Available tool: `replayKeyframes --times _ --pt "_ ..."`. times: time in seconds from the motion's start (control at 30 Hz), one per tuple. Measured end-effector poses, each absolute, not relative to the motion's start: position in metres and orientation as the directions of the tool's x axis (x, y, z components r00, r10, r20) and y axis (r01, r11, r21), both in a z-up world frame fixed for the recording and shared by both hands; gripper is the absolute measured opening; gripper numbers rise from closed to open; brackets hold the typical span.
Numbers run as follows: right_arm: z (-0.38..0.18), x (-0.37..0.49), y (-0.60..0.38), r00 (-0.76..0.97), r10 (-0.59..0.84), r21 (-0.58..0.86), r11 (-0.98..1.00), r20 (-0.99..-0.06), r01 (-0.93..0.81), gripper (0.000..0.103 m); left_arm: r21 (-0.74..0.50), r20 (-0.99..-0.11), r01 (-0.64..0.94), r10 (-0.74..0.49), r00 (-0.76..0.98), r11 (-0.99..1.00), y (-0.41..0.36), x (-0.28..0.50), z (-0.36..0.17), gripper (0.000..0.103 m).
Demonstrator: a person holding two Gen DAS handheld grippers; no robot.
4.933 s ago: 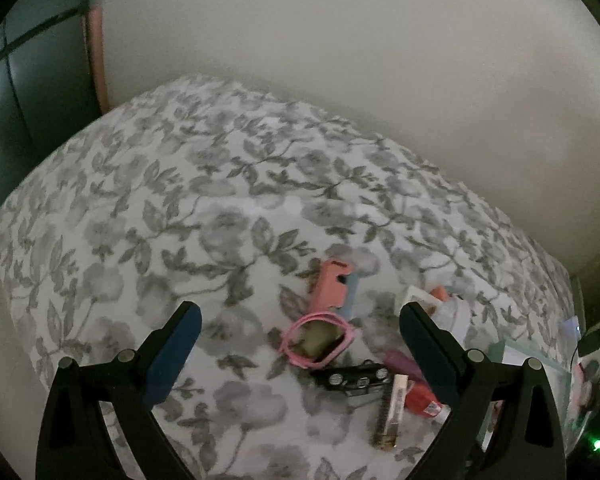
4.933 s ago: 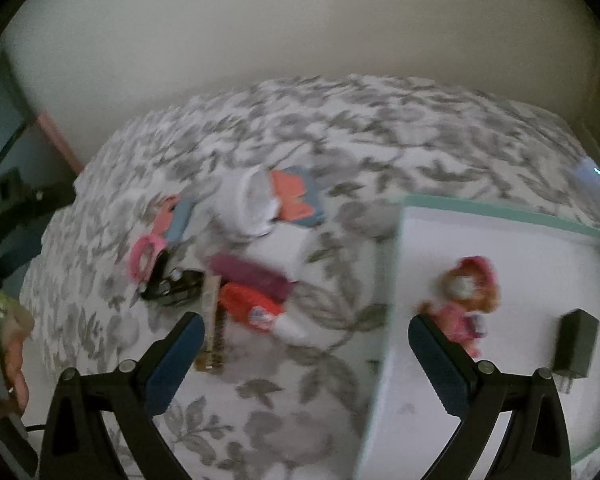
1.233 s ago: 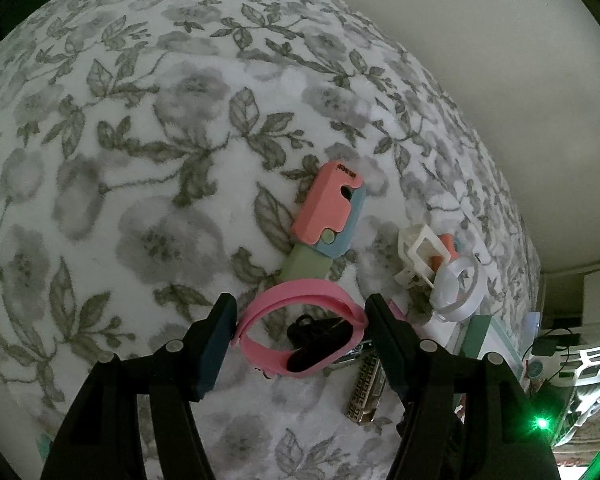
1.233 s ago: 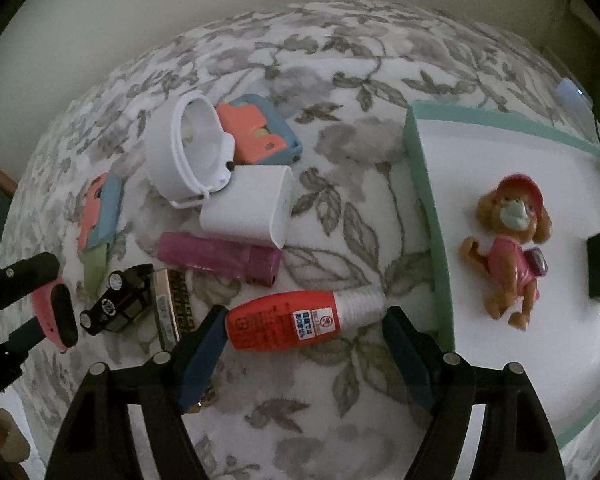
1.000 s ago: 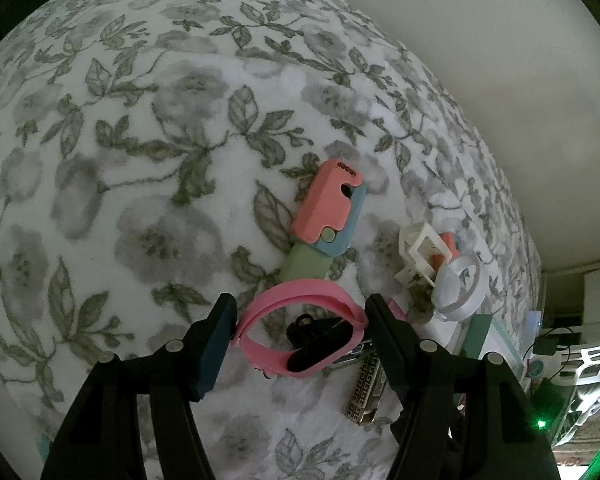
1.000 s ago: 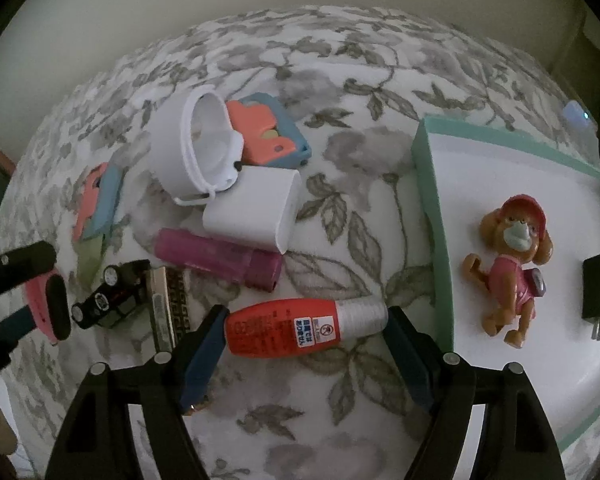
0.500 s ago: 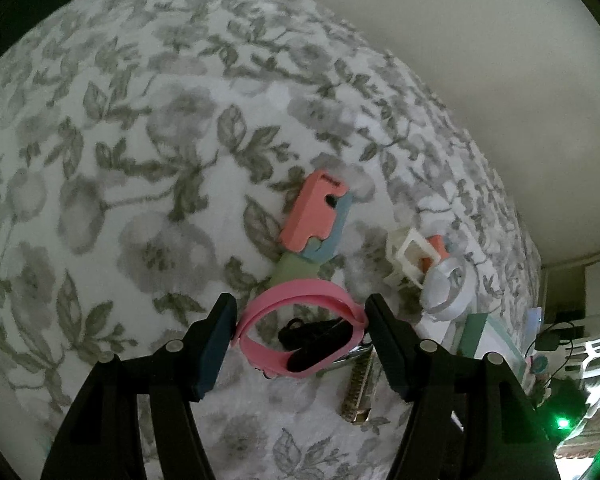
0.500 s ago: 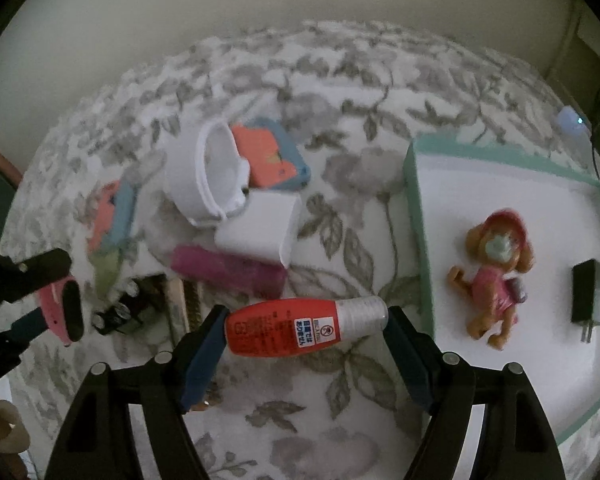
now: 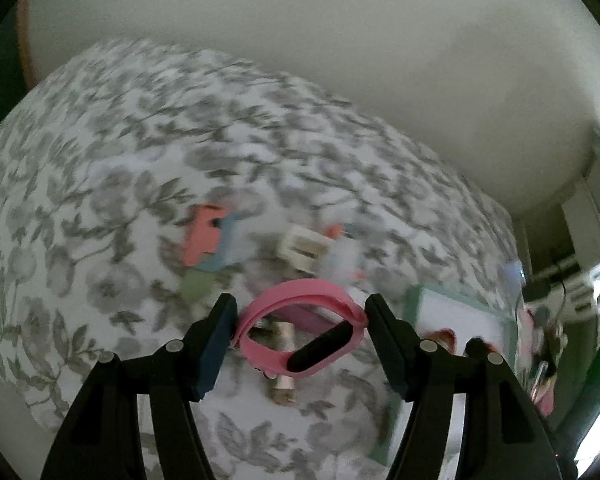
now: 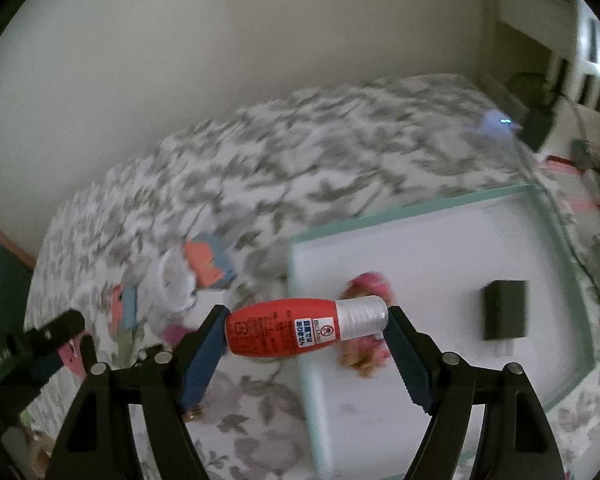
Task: Organize rigid objects
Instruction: 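Carry the watch band with the left tool while the right tool carries the glue bottle in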
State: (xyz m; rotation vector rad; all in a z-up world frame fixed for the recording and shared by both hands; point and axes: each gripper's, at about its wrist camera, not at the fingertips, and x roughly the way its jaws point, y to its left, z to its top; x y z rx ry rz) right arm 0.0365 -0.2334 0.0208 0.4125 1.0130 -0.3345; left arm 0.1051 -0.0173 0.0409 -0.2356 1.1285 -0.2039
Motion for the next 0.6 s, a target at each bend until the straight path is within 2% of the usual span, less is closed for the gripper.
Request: replayKeyframes --times 0.33,0.6 --pt "0.041 -0.008 -0.317 0.49 -0.21 0.175 0.758 -0.846 0.628 0.08 -0.206 -0.876 0.304 -0.314 0.366 0.93 -0.126 0.063 0.049 0.068" --pt "0.024 -0.025 -0.361 0.435 -0.212 0.171 0.706 -0.875 0.687 0.08 -0.154 -0.921 0.417 -0.284 0.268 0.896 -0.185 0.039 0.021 0.068"
